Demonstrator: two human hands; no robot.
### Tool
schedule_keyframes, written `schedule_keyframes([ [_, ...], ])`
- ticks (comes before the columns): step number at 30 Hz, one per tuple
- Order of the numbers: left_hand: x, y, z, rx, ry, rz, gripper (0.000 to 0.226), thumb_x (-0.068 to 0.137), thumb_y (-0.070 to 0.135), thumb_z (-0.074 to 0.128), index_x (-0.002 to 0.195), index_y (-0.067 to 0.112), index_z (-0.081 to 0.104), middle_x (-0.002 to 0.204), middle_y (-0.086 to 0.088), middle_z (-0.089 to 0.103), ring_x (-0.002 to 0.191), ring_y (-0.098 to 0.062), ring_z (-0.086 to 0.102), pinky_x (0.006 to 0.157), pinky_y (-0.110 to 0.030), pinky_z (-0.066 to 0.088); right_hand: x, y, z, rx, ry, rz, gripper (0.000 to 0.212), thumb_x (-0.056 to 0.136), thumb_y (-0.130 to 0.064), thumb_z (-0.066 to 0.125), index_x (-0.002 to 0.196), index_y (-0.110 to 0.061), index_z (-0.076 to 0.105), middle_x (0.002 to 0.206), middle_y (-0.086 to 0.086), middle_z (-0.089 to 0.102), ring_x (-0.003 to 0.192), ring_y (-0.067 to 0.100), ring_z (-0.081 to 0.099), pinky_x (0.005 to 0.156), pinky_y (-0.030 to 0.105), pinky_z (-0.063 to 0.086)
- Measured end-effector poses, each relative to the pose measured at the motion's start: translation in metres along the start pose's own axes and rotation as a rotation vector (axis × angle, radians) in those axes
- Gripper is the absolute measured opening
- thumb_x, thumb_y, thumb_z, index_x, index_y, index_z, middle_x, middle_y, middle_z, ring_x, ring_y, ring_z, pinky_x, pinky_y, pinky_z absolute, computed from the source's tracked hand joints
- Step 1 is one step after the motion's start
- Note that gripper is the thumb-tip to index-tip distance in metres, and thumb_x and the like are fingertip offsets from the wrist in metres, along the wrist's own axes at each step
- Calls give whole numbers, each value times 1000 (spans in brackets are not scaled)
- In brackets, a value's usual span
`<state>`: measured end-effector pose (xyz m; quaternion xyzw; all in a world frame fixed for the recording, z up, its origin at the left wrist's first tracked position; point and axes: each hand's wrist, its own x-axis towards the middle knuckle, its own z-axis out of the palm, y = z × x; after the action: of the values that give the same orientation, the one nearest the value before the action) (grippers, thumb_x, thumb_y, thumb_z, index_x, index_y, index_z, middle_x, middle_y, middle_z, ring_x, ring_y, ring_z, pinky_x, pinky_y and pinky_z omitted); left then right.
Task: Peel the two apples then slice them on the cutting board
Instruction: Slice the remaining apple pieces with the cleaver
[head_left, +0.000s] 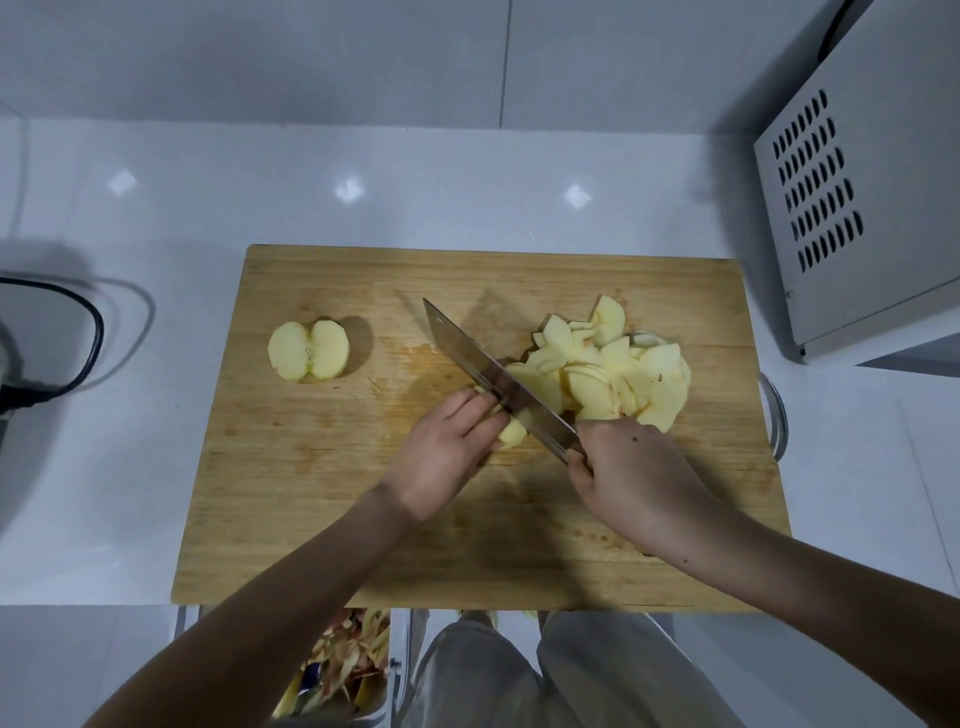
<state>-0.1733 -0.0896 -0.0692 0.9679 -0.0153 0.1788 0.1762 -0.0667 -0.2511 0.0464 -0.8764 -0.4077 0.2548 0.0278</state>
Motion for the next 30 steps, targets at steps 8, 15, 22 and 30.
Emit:
schedule_keyframes([
  [8, -5, 4, 3, -44, 41, -37, 28, 90, 19, 55, 110, 2, 64, 109, -15, 64, 106, -23, 52, 86, -33, 50, 24, -3, 29, 85, 8, 50, 19, 98, -28, 43, 96, -16, 58, 64, -14, 37, 53, -1, 36, 45, 14, 22],
  [15, -5, 3, 4, -64, 67, -50, 24, 89, 19, 56, 107, 2, 60, 105, -17, 64, 102, -25, 52, 76, -38, 54, -2, 2, 6, 59, 55, -4, 17, 98, -28, 38, 86, -22, 48, 62, -14, 38, 52, 0, 39, 45, 14, 25],
  [22, -2, 6, 0, -69, 81, -38, 26, 88, 19, 55, 105, 1, 61, 103, -18, 66, 101, -24, 50, 75, -39, 56, -6, -2, 2, -28, 19, -19, 25, 99, -27, 36, 100, -14, 58, 60, -14, 32, 49, 0, 32, 43, 15, 22],
  [30, -1, 4, 0, -54, 74, -40, 29, 89, 20, 54, 101, -2, 68, 103, -18, 67, 101, -24, 50, 79, -38, 54, -6, -3, -2, -18, 14, -24, 20, 99, -28, 36, 91, -19, 52, 61, -14, 32, 50, 0, 33, 44, 16, 21],
])
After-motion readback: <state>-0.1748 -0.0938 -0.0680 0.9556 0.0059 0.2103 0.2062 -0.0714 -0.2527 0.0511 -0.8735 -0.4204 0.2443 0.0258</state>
